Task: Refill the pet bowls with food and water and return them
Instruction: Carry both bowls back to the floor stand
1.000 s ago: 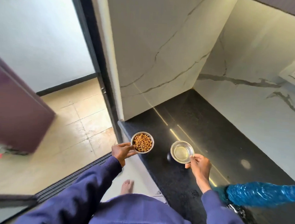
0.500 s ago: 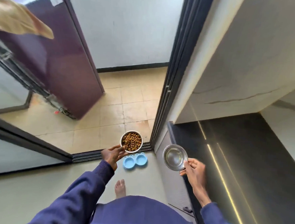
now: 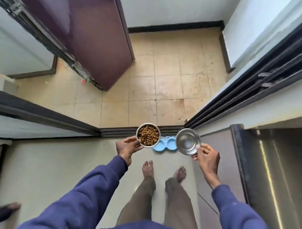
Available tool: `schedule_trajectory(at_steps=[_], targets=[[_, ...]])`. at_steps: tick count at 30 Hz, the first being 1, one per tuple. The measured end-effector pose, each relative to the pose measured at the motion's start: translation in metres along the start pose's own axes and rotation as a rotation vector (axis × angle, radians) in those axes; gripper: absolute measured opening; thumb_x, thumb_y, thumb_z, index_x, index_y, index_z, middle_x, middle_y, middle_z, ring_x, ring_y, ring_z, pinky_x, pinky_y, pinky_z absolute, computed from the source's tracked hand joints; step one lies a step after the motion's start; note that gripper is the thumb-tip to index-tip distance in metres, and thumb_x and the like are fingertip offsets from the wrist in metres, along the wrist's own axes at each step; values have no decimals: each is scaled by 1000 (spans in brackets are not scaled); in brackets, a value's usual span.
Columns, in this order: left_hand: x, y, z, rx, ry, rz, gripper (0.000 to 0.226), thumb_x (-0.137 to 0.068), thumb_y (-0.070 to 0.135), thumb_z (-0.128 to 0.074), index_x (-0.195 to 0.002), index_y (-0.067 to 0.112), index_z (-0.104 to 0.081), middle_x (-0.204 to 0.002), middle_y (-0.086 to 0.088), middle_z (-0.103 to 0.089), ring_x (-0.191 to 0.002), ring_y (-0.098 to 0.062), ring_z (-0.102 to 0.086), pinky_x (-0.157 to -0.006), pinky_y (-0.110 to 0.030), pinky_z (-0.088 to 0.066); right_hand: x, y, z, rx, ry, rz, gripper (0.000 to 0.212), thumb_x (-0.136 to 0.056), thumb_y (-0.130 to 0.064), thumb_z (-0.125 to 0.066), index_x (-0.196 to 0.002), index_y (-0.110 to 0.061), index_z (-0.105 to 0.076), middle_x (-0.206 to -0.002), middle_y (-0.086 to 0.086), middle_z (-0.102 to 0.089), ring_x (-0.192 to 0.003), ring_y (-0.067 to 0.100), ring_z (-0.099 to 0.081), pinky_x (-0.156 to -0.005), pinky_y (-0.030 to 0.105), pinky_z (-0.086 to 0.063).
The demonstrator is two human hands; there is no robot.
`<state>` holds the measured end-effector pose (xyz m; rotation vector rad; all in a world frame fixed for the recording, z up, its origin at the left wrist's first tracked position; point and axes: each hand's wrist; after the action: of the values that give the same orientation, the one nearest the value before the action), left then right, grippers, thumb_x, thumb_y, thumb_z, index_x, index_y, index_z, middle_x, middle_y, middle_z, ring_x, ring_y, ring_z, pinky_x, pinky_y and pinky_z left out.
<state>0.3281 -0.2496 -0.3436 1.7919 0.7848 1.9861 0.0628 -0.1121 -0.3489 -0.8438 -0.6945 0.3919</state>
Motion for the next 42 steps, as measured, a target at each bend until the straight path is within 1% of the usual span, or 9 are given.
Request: schedule_trajectory(at_steps=[3,7,12,15,18,25,33,38,42], targets=[[-44,-25,-1,-18,56,43,18,-83,-17,-71,-98,-6,-67,-86,-21,-72,-70,-29,-72,-54,-26,-62,-33,29,-39,25,-39,-6,4,-94,-8,-67,-93,-5,-70,-73,20,-74,-52,23,-69,-54,34,-58],[-107,-74,-7,-44,109,78,19,-82,-17,-72,-84,2,-67,-84,-19,-71,-66,-26,-73,-56,-26,-62,-78,87,-84,66,-70,14,9,-96,-13,-68,-99,-5,-69,-71,10,-72,-48,2,-66,-46,20,-53],[-204,-161,-22,-107,170,149,19,-82,-13,-75,-100,-9,-70,-98,-24,-74,-79,-33,-76,-71,-38,-66,-129,188,-137,127,-87,0,5,-97,-14,-67,-99,-10,-67,-74,9,-73,-51,7,-69,-46,22,-56],[-258,-210,-39,-136,177,188,22,-82,-13,-76,-103,-11,-72,-100,-26,-75,-83,-36,-76,-82,-46,-65,-157,250,-164,169,-117,-54,6,-97,-15,-67,-94,-10,-68,-81,18,-74,-63,27,-73,-56,42,-63],[-313,-257,-62,-114,187,229,19,-81,-15,-76,-98,-8,-72,-103,-26,-74,-90,-39,-75,-84,-48,-64,-188,309,-189,163,-137,-81,17,-96,-13,-67,-84,-26,-63,-79,17,-73,-69,38,-73,-62,56,-61],[-415,-351,-93,-99,259,261,26,-79,-17,-75,-105,-12,-71,-102,-29,-75,-81,-37,-76,-57,-29,-65,-246,418,-236,186,-156,-121,17,-94,-16,-69,-82,-25,-62,-74,11,-73,-61,27,-74,-58,53,-62],[-490,-422,-103,-103,322,282,26,-76,-15,-80,-100,-11,-71,-100,-30,-75,-79,-35,-76,-66,-40,-67,-296,499,-280,211,-127,-143,15,-95,-20,-71,-84,-22,-60,-71,6,-74,-51,15,-73,-50,47,-62],[-509,-442,-107,-95,358,265,26,-74,-15,-81,-99,-11,-72,-94,-27,-75,-78,-35,-75,-57,-34,-65,-315,519,-298,255,-121,-159,17,-96,-17,-70,-84,-21,-58,-69,5,-73,-51,14,-73,-52,48,-62],[-513,-449,-110,-85,392,249,24,-71,-14,-84,-92,-8,-72,-87,-24,-75,-73,-32,-75,-54,-29,-63,-323,523,-308,262,-137,-182,11,-96,-13,-69,-90,-9,-61,-72,9,-73,-54,16,-74,-56,48,-62]])
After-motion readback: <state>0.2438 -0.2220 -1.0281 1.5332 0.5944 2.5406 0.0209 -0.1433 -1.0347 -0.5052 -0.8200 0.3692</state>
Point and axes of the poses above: each hand's wrist, its own x-axis away from the middle knuckle, its own z-axis out of the back of the hand, y = z × x
